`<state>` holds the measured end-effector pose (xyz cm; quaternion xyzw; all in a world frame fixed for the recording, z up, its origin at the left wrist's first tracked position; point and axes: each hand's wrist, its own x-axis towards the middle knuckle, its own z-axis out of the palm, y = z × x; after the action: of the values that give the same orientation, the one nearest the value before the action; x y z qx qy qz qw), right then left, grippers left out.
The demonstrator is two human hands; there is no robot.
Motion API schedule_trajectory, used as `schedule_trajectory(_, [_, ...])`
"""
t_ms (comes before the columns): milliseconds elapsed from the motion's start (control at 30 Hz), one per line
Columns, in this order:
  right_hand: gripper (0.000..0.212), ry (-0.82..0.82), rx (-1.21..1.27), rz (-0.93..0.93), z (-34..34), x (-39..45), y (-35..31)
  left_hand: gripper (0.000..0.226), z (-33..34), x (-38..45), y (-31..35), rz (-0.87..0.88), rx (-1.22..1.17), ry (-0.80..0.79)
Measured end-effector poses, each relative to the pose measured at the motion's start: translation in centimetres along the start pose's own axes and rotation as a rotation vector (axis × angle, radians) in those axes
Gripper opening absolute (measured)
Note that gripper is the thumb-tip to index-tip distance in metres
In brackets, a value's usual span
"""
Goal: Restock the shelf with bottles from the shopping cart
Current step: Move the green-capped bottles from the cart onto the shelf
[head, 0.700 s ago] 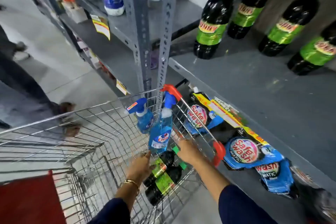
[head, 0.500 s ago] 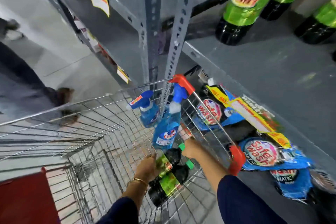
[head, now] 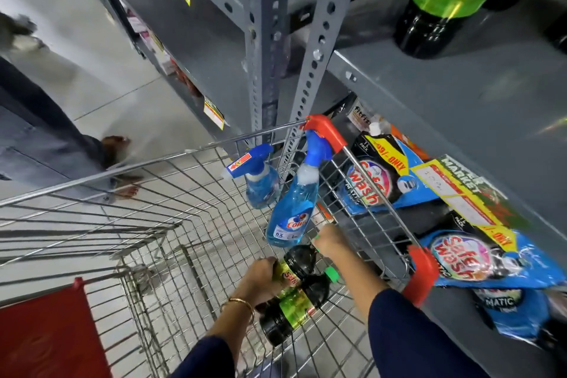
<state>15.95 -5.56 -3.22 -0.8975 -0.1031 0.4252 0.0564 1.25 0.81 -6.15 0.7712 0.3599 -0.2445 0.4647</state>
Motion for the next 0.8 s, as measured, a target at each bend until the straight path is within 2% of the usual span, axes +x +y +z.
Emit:
schedule_trajectory(133, [0.033,0.034,0.167,-0.028,-2.5,-2.9,-0.3,0.039,-1.0,-2.5,1.5,0.026,-0.107,0.051])
schedule_trajectory(200, [0.02,0.086,0.185,-0.076,-4.2,-5.0,-0.2,0.041,-1.7,-3.9,2.7,0.07,-0.113,0.086])
schedule_trajectory(233, [0.018,0.136,0.201,-0.1,-5.1,-6.3,0.0,0.04,-2.1,-4.9,3.7,0.101,-0.089,0.111])
schedule_trajectory(300, [0.034,0.225,0.232,-0.156,-6.2,-7.9,0.3,0.038,-3.1,-5.9,4.9,0.139,-0.065,0.152])
schedule_trajectory(333, [0.035,0.276,0.242,-0.194,-7.0,-9.2,0.4,0.036,-3.6,-6.7,5.8,0.164,-0.063,0.177])
schedule_trajectory(400, [0.019,0.365,0.268,-0.268,-8.5,-12.6,0.8,0.033,-4.5,-8.8,7.5,0.22,-0.06,0.25])
schedule_trajectory(633, [0.028,0.727,0.294,-0.603,-14.6,-22.7,1.7,0.04,-6.7,-15.3,13.7,0.454,-0.067,0.498])
schedule_trajectory(800, [0.031,0.878,0.425,-0.731,-20.9,-27.9,2.1,0.027,-8.3,-19.4,20.7,0.703,-0.176,0.535])
